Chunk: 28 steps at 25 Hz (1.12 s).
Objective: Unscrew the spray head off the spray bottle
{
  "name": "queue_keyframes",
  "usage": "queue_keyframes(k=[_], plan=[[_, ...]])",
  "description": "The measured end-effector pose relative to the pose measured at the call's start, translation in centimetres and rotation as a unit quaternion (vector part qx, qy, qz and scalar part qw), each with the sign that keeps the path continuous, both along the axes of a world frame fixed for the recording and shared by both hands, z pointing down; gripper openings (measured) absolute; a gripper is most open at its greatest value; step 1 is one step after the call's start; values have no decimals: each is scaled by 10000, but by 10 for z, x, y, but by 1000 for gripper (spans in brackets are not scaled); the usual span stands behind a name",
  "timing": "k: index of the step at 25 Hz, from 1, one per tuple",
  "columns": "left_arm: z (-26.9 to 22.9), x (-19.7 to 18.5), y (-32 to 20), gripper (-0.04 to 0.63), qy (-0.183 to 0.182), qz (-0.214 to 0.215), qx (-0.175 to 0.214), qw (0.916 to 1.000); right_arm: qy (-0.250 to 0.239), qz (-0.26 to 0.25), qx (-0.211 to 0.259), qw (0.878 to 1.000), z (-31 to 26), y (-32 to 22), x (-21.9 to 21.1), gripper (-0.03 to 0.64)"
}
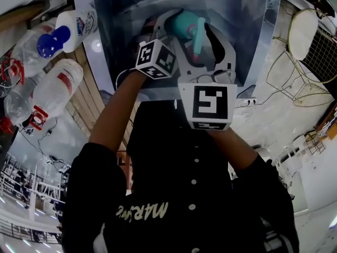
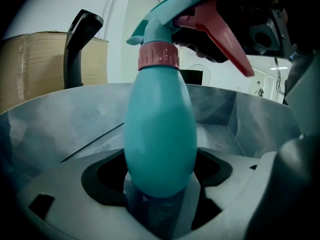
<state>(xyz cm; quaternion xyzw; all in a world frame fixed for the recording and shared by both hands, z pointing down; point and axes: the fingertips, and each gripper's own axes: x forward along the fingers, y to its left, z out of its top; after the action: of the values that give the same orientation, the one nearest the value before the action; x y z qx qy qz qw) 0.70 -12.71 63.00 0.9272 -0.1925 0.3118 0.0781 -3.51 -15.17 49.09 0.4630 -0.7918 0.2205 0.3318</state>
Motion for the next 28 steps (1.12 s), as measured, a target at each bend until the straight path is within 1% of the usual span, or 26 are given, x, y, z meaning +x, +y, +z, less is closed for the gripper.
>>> queue_keyframes(k=[2, 3, 4, 6, 8, 9, 10, 11, 12, 13, 14, 15, 16, 17, 18, 19, 20, 21, 22, 23, 24, 25, 26, 27, 28], plan=[[-3, 1, -2, 399, 64, -11, 0, 10000, 105, -120, 189, 9997, 0, -1, 3, 250], [-2, 1, -2, 399, 68, 10, 5, 10000, 144, -215, 291, 9992, 0, -2, 4, 221], [-2, 0, -2, 399, 63, 44, 13, 10000, 122, -307, 389, 9987, 0, -2, 4, 117], [-2, 0, -2, 399, 64, 119, 16, 9999, -164, -524, 501, 9972, -2, -3, 3, 114], [-3, 0, -1, 399, 94, 187, -4, 9998, -520, -929, 488, 9931, -4, -3, 1, 111], [-3, 0, -2, 399, 108, 221, -17, 9997, -703, -1227, 473, 9888, -5, -4, -1, 108], [-3, -1, -2, 399, 120, 258, -28, 9996, -876, -1617, 465, 9818, -5, -3, -3, 106], [-3, -2, -2, 399, 134, 302, -34, 9994, -996, -2135, 470, 9707, -6, -2, -6, 106], [-2, -2, -1, 399, 148, 361, -31, 9992, -1031, -2790, 495, 9535, -6, 2, -7, 106], [-2, -1, 0, 399, 160, 437, -14, 9989, -985, -3536, 554, 9285, -6, 9, -7, 106], [-2, 0, 1, 399, 169, 528, 10, 9985, -899, -4282, 659, 8968, -5, 16, -6, 106], [-2, 1, 3, 399, 178, 616, 31, 9979, -826, -4936, 800, 8621, -4, 23, -4, 106], [-3, 2, 4, 399, 190, 683, 43, 9975, -792, -5438, 929, 8303, -4, 27, -2, 107], [-2, 3, 4, 399, 205, 719, 41, 9972, -791, -5768, 993, 8069, -4, 29, 0, 109], [-2, 3, 4, 399, 219, 730, 27, 9971, -804, -5954, 989, 7932, -4, 29, 0, 107], [-2, 4, 4, 399, 227, 732, 18, 9971, -824, -6040, 953, 7870, -4, 28, 0, 107], [-2, 4, 3, 399, 227, 733, 16, 9971, -853, -6050, 913, 7864, -4, 27, -1, 107], [-1, 4, 3, 399, 220, 733, 17, 9971, -893, -5980, 864, 7918, -4, 27, -1, 109], [-1, 4, 4, 399, 214, 729, 17, 9971, -935, -5821, 795, 8038, -2, 25, 0, 110], [-1, 4, 4, 399, 211, 721, 14, 9972, -962, -5576, 733, 8212, -1, 22, 3, 128], [-1, 4, 4, 399, 210, 708, 11, 9973, -981, -5250, 730, 8423, -2, 17, 7, 195], [-1, 4, 4, 399, 207, 692, 8, 9974, -1054, -4809, 822, 8665, -7, 10, 13, 238], [-2, 4, 3, 398, 204, 672, 4, 9975, -1254, -4192, 1015, 8934, -18, 1, 20, 249], [-3, 4, 3, 399, 203, 650, -1, 9977, -1538, -3418, 1268, 9184, -33, -7, 28, 260], [-3, 4, 3, 399, 202, 631, -5, 9978, -1763, -2622, 1496, 9369, -46, -11, 37, 278]])
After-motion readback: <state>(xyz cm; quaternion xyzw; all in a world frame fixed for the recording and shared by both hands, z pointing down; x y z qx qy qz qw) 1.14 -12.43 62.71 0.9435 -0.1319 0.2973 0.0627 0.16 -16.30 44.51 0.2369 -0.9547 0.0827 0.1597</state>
